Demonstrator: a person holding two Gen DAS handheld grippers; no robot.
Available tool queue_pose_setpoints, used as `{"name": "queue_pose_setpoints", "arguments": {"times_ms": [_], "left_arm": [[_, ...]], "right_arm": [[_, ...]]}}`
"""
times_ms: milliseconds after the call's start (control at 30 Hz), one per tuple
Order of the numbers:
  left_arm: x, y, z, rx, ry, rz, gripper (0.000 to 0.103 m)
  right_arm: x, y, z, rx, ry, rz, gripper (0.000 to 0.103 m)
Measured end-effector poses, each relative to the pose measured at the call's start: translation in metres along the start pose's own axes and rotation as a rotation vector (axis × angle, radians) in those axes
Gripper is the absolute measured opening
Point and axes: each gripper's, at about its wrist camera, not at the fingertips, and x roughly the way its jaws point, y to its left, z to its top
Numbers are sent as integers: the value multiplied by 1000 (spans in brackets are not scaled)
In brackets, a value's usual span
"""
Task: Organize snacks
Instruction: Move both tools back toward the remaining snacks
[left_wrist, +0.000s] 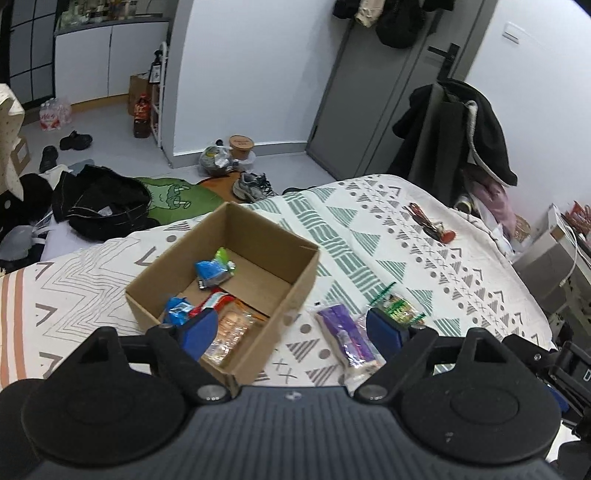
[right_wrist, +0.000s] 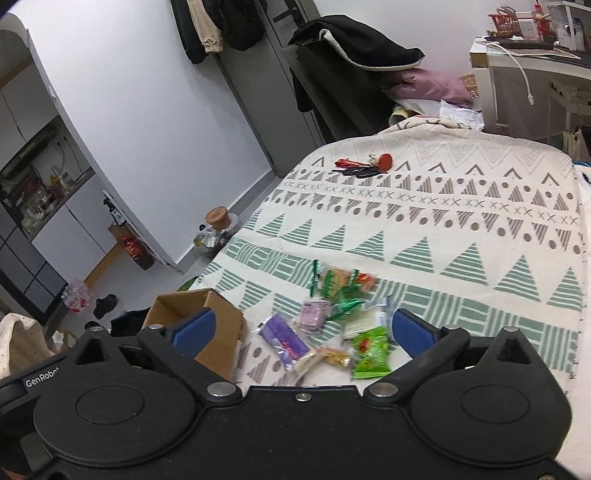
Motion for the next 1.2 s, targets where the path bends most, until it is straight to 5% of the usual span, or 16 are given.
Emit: {"name": "queue_pose_setpoints", "arguments": {"times_ms": [600, 1200], "left_arm": [[24, -41, -22, 36, 43, -15, 87], [90, -58, -37, 61, 127, 28, 86]], "right_arm": [[-1, -51, 3, 71, -18, -39, 103], [50, -63, -9, 143, 109, -134, 99]]}}
